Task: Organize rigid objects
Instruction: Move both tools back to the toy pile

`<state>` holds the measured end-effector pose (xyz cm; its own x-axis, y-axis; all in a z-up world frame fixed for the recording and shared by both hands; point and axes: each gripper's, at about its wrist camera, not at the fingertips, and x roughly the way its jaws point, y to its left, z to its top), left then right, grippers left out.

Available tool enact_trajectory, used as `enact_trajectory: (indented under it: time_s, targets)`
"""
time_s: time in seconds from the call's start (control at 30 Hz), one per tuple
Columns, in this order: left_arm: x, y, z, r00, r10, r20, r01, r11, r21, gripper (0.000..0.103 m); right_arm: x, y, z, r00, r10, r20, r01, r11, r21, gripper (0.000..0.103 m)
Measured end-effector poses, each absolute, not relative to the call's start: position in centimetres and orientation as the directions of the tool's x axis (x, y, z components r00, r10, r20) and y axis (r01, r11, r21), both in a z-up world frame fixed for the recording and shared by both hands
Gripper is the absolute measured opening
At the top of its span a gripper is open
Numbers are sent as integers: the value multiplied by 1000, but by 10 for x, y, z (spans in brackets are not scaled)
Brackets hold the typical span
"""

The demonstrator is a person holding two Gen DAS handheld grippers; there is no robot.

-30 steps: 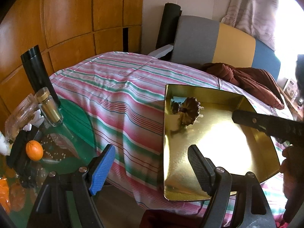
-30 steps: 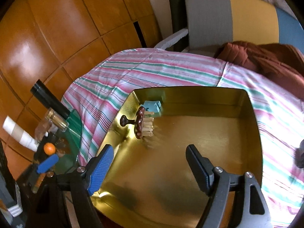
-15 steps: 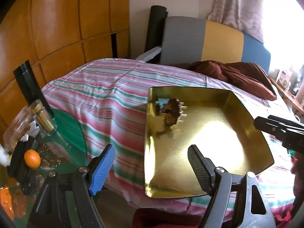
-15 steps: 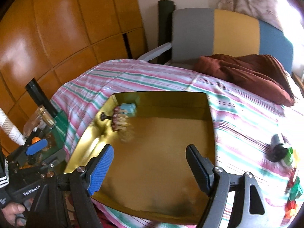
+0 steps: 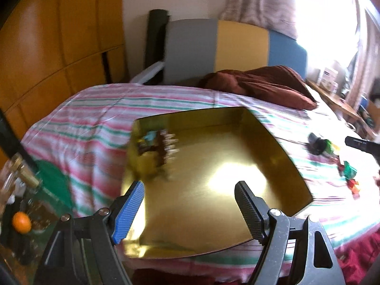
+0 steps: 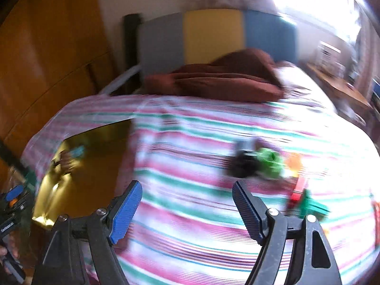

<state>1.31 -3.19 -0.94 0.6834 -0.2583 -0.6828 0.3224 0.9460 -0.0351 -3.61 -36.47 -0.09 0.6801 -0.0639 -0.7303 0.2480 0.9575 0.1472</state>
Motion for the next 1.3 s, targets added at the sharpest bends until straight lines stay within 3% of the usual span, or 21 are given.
enact_trajectory:
  time_s: [0.4, 0.5, 0.57, 0.77, 1.03, 1.3]
  targets:
    - [-4, -151, 6, 550, -473, -688, 632, 775, -28, 78, -129, -544, -29, 595, -322, -737, 705, 649, 286, 80]
    - [-12, -190, 2, 463, -536, -706, 715, 697, -61, 69, -149, -569, -46, 563, -303, -769, 769, 534, 353, 80]
    - [-16, -218, -5, 391, -559, -731, 759, 645, -88, 57, -159, -582, -46, 583, -311, -750, 780, 473, 410, 80]
    - [-46, -303, -29, 197, -595, -779, 873, 467, -137, 38, -169, -593, -54, 588, -270, -763, 786, 412, 460, 80]
    - [-92, -398, -44, 44, -609, -792, 971, 213, -110, 35, -173, -596, -62, 623, -218, -751, 763, 382, 522, 80]
    - [-98, -463, -78, 11, -537, -843, 983, 162, -90, 35, -179, -603, -66, 653, -187, -734, 744, 341, 574, 80]
